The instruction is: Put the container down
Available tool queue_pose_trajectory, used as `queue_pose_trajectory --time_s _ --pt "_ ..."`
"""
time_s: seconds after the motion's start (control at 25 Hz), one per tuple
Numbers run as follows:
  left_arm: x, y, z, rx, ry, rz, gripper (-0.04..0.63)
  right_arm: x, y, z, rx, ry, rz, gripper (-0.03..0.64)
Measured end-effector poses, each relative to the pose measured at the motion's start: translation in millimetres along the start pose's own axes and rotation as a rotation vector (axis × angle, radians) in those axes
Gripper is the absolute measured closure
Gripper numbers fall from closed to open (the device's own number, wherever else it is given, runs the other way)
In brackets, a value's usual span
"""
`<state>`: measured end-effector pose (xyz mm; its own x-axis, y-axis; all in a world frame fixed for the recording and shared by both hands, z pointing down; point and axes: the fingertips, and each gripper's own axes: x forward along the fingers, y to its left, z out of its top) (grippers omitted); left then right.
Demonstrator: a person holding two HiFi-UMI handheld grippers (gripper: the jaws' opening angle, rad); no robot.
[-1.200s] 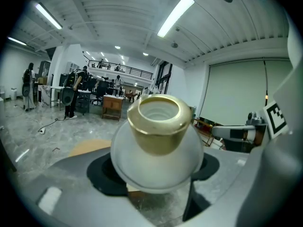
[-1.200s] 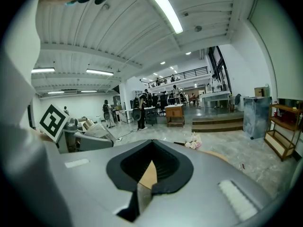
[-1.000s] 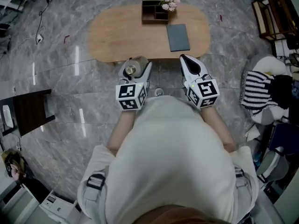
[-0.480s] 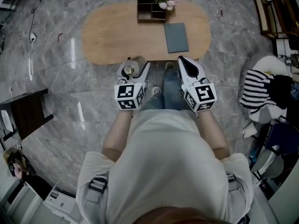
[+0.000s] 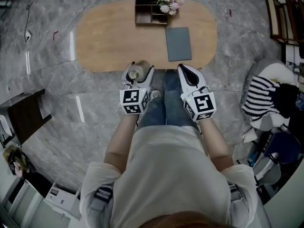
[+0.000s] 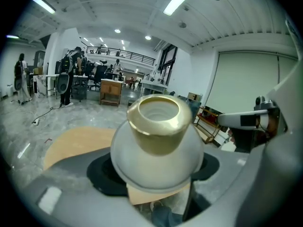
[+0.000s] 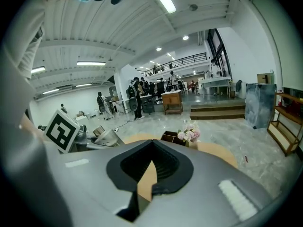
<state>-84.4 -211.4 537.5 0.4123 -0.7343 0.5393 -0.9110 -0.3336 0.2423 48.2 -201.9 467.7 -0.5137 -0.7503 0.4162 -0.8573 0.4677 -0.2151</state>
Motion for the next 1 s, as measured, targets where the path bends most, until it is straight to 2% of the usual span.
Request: queue_pose_trajectory --time_s 0.6,1.0 --pt "145 29 -59 0.030 0.115 0.052 0.250 72 -63 -69 0.084 0.125 0.009 0.618" --pt "212 41 -110 0.102 0.198 0.035 0.250 97 -79 -107 0.111 0.184 0.032 0.618"
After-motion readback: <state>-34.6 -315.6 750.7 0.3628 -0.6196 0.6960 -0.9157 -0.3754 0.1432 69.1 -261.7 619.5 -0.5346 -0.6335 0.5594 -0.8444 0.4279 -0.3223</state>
